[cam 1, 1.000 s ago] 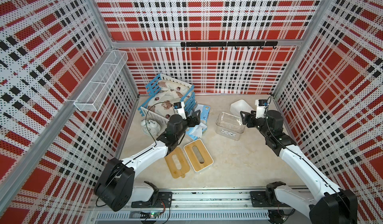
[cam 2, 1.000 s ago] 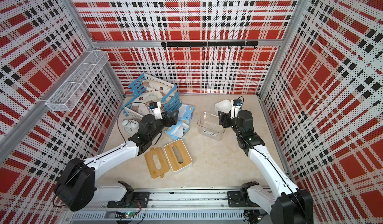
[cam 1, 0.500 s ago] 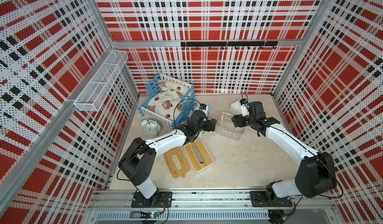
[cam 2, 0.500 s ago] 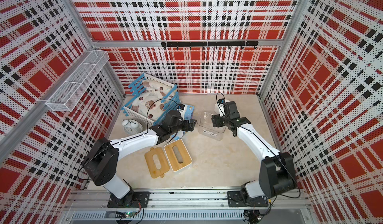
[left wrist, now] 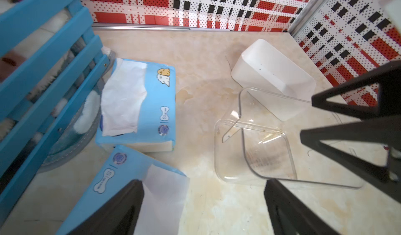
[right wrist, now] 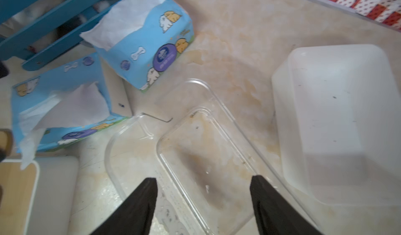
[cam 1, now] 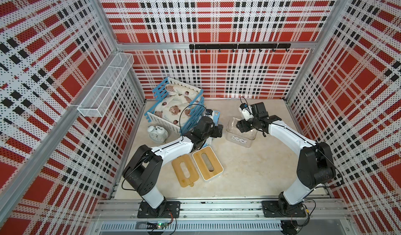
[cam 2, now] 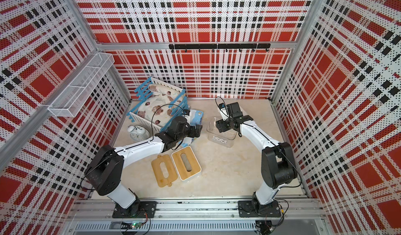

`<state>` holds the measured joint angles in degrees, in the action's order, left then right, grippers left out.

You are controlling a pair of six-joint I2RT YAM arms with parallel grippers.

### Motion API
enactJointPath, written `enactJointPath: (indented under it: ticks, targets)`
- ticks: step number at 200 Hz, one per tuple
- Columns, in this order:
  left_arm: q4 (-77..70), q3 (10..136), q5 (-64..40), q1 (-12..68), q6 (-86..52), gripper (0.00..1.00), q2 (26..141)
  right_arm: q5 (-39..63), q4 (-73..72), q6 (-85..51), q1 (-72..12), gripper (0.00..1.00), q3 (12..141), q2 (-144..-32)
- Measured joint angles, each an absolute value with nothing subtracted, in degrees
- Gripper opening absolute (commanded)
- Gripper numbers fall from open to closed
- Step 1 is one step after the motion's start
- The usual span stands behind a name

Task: Put the tissue paper into the tissue box
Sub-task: Adjust the tissue box at the center of the board.

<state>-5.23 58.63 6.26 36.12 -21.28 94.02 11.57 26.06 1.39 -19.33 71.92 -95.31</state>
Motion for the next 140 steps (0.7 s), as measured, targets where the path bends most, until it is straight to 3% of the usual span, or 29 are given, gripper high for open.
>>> enactJointPath:
  ticks: [50, 140]
  targets:
    - [-9.4, 53.1, 4.8, 29.6, -25.7, 0.92, 91.1, 19.8, 22.6, -2.8, -21.3, 0.69, 68.9, -95.0]
    - [-11.4, 50.3, 5.5, 28.3, -26.8, 0.92, 88.2, 23.6, 21.6, -3.5, -25.6, 0.54, 74.8, -103.2]
